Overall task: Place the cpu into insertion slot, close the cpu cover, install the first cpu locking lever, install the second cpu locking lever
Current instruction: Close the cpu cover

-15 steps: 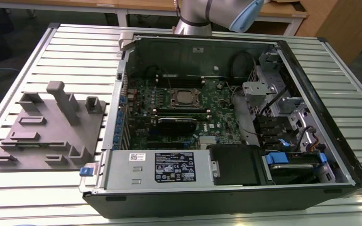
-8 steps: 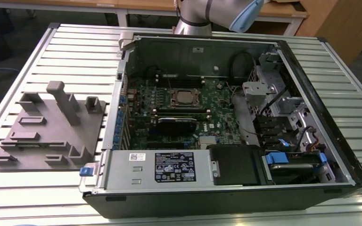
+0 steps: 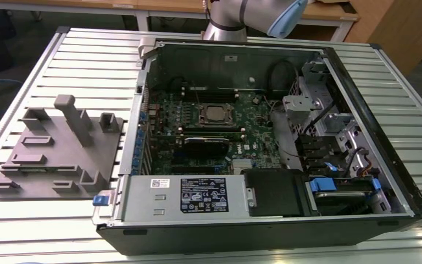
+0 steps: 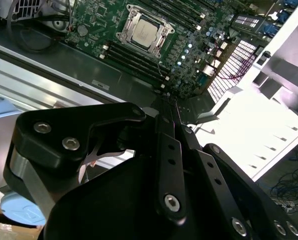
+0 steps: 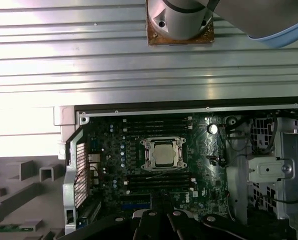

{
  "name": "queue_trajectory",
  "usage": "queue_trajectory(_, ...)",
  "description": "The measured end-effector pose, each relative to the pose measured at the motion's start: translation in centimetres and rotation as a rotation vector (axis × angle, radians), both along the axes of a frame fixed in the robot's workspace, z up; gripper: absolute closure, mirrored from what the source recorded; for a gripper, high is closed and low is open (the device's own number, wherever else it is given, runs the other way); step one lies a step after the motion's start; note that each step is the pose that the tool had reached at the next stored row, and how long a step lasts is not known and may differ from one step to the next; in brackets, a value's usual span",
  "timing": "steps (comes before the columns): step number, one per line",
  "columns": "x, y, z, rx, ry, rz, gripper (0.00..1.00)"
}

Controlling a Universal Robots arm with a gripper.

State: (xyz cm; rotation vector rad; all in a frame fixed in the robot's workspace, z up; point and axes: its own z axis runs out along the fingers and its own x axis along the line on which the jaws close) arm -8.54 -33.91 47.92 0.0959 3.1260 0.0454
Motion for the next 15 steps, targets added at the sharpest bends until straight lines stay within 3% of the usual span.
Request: queue_trajectory(15, 0.0, 0.0, -0.46, 0.0, 0.0001, 0.0, 0.9)
